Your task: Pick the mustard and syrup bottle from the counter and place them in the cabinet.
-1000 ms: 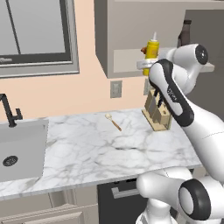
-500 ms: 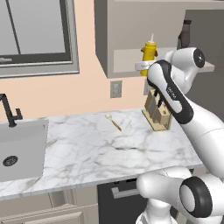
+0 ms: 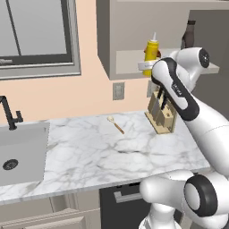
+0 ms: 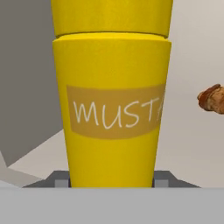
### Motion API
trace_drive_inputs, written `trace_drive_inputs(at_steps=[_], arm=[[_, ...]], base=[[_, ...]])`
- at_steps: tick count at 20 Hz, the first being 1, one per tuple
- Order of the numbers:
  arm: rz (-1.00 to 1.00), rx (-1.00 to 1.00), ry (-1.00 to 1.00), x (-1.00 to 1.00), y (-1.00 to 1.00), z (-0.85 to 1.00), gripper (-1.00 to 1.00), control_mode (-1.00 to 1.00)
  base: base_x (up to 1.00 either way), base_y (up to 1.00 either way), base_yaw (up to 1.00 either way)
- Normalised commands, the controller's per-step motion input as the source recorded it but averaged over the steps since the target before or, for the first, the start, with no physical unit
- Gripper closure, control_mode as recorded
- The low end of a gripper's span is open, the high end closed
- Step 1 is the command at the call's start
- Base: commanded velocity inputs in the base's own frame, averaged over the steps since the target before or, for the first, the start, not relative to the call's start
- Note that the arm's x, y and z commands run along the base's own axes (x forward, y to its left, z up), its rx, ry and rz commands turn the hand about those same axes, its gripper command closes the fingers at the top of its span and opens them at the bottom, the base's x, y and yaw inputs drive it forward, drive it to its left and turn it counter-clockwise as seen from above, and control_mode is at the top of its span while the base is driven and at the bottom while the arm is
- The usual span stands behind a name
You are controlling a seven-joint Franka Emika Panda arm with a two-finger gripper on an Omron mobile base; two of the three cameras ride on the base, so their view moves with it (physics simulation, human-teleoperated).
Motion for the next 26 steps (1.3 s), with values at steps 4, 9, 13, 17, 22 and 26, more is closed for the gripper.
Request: trace_drive_inputs(at_steps=[4, 9, 13, 17, 22, 26], arm=[[0.04, 0.0, 0.0, 0.32, 0.0, 0.0, 1.0, -1.0], [0.03, 0.0, 0.0, 0.29, 0.0, 0.09, 1.0, -1.0], [0.06, -0.02, 0.0, 0.18, 0.05, -0.02, 1.0, -1.0], [0.07, -0.07, 0.0, 0.04, 0.13, -0.27, 1.0, -1.0], [0.08, -0.12, 0.0, 0.0, 0.12, -0.27, 1.0, -1.0], [0.03, -0.11, -0.01, 0.01, 0.09, -0.13, 1.0, -1.0]], base=[[0.0, 0.0, 0.0], [0.0, 0.0, 0.0], [0.0, 0.0, 0.0], [0.0, 0.0, 0.0], [0.0, 0.0, 0.0], [0.0, 0.0, 0.0]])
